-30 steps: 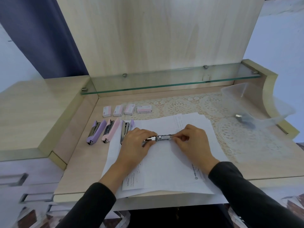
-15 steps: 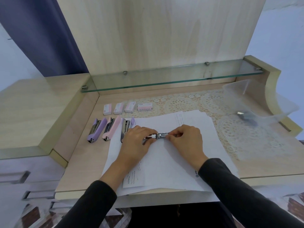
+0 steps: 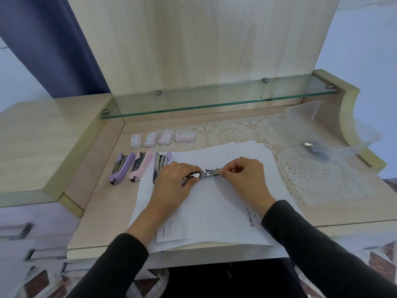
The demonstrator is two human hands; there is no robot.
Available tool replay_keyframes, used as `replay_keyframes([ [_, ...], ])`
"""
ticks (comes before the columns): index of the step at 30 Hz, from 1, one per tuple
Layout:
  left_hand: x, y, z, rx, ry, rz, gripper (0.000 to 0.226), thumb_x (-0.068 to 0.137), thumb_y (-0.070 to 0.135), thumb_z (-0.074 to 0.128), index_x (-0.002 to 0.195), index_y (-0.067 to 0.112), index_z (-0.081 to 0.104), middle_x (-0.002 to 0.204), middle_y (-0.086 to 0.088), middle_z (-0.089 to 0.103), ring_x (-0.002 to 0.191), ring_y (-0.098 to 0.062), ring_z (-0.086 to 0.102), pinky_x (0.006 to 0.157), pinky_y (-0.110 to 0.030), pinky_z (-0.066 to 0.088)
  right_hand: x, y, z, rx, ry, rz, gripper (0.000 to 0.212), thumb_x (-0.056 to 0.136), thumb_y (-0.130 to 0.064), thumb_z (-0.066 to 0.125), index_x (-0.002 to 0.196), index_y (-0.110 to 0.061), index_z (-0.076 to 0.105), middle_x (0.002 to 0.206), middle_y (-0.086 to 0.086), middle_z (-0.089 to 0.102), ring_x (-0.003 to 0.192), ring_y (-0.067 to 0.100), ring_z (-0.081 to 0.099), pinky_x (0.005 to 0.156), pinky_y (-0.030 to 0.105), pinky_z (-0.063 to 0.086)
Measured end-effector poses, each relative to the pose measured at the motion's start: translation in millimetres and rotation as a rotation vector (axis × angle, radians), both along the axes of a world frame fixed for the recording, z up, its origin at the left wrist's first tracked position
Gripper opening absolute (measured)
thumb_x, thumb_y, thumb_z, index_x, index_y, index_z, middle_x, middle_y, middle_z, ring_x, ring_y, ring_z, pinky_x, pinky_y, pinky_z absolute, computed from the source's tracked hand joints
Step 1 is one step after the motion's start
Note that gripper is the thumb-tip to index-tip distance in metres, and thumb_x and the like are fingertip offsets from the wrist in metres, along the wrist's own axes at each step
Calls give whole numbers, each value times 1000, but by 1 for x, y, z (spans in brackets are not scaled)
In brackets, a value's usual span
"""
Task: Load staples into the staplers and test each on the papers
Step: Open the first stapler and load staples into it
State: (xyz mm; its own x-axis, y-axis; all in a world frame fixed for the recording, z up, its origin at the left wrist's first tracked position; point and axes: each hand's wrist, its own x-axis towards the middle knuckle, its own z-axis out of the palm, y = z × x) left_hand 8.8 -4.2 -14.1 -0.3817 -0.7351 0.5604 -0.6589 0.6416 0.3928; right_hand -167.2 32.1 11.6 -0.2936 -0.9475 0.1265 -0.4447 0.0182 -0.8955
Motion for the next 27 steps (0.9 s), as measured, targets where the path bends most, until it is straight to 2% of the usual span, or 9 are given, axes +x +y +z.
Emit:
replay_keyframes([
  [3, 0, 0, 1, 10, -19, -1, 21, 74, 20, 65, 92, 13, 71, 85, 1, 72, 82, -7, 55, 76, -27, 45, -8, 2, 1, 6, -80, -1, 18, 72, -10, 73, 59, -14, 62, 53, -7, 49, 50, 5, 40, 47, 7, 34],
  [6, 0, 0, 1, 11, -44, 5, 21, 75, 23, 64, 92, 14, 72, 84, 1, 72, 78, -15, 64, 74, -31, 48, -20, 5, 4, -15, -160, -7, 19, 71, -8, 72, 58, -15, 62, 56, -4, 52, 51, 7, 41, 50, 11, 33],
  [10, 1, 0, 3, -9, -68, -12, 30, 81, 34, 53, 92, 14, 72, 84, 3, 72, 78, -17, 65, 74, -35, 51, -38, 7, 12, -42, -261, 3, 11, 75, -2, 67, 65, -4, 62, 53, -11, 60, 41, 2, 45, 44, 15, 37],
  [13, 1, -2, 3, -39, -103, 2, 30, 81, 35, 51, 90, 16, 73, 84, 3, 72, 79, -20, 66, 73, -42, 50, -52, 2, 17, -34, -278, -61, 9, 77, -2, 65, 70, -3, 61, 64, 2, 59, 37, 4, 51, 42, 16, 44],
  [17, 2, -2, 1, -52, -125, 34, 32, 81, 37, 49, 90, 18, 73, 84, 4, 72, 79, -20, 65, 73, -42, 48, -75, -4, 25, 1, -242, -132, 7, 78, -2, 64, 76, -7, 59, 69, 8, 64, 36, 4, 52, 40, 16, 44],
  [21, 2, -1, 1, -36, -130, 41, 35, 81, 38, 47, 91, 17, 73, 83, 3, 72, 80, -19, 65, 72, -41, 48, -105, -8, 44, -42, -183, -192, 14, 80, -3, 63, 93, -9, 62, 70, 4, 64, 38, 2, 51, 41, 13, 44],
  [27, 2, -1, 2, -4, -108, 14, 37, 82, 38, 47, 92, 14, 73, 84, 2, 72, 80, -20, 65, 73, -40, 51, -163, -9, 83, -215, -48, -334, 8, 78, -6, 66, 85, -9, 69, 63, 2, 61, 33, 1, 47, 39, 13, 41],
])
